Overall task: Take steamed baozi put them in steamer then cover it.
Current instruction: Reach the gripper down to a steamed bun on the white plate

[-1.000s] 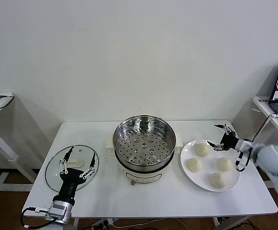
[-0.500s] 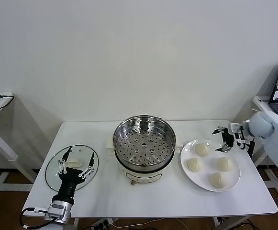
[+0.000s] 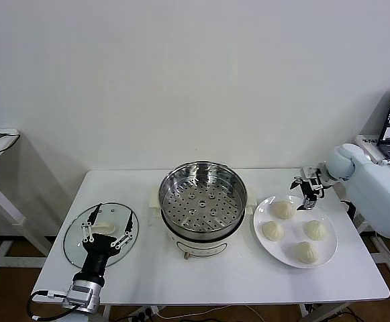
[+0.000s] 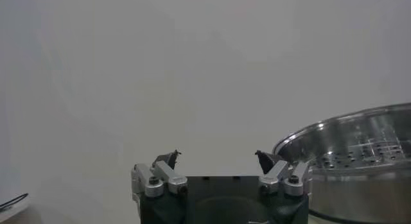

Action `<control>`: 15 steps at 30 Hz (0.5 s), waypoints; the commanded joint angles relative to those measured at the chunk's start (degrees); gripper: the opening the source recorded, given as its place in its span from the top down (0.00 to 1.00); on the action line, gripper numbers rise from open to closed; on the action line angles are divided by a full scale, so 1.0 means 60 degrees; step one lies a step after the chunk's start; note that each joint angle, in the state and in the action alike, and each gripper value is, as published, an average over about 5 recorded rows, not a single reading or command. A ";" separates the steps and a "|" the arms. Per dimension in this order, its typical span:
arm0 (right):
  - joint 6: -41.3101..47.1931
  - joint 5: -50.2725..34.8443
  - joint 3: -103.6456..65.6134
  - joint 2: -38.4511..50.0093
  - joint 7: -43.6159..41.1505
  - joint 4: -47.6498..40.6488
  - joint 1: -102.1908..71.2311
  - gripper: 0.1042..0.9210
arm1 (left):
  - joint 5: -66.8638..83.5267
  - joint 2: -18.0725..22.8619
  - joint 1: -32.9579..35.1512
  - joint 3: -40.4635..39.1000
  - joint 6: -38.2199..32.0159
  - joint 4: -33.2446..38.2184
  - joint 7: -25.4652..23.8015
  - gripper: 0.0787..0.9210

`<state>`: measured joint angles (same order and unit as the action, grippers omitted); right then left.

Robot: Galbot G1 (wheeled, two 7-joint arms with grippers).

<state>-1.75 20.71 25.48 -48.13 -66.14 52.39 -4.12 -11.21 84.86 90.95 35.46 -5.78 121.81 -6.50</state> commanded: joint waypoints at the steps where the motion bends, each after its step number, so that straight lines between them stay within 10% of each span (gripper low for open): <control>1: -0.0003 0.0420 0.0122 -0.0409 0.0085 -0.0439 -0.0156 0.12 | -0.0026 0.0016 0.0029 0.0029 -0.0034 -0.0008 0.0010 0.12; 15: 0.0074 0.0758 -0.0006 -0.0588 0.0310 -0.0626 -0.0371 0.12 | -0.0034 0.0036 0.0010 0.0035 -0.0070 -0.0075 0.0010 0.12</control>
<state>-1.41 24.11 25.52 -50.92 -64.77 49.45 -6.04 -11.39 85.10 90.95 35.57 -6.07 121.41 -6.43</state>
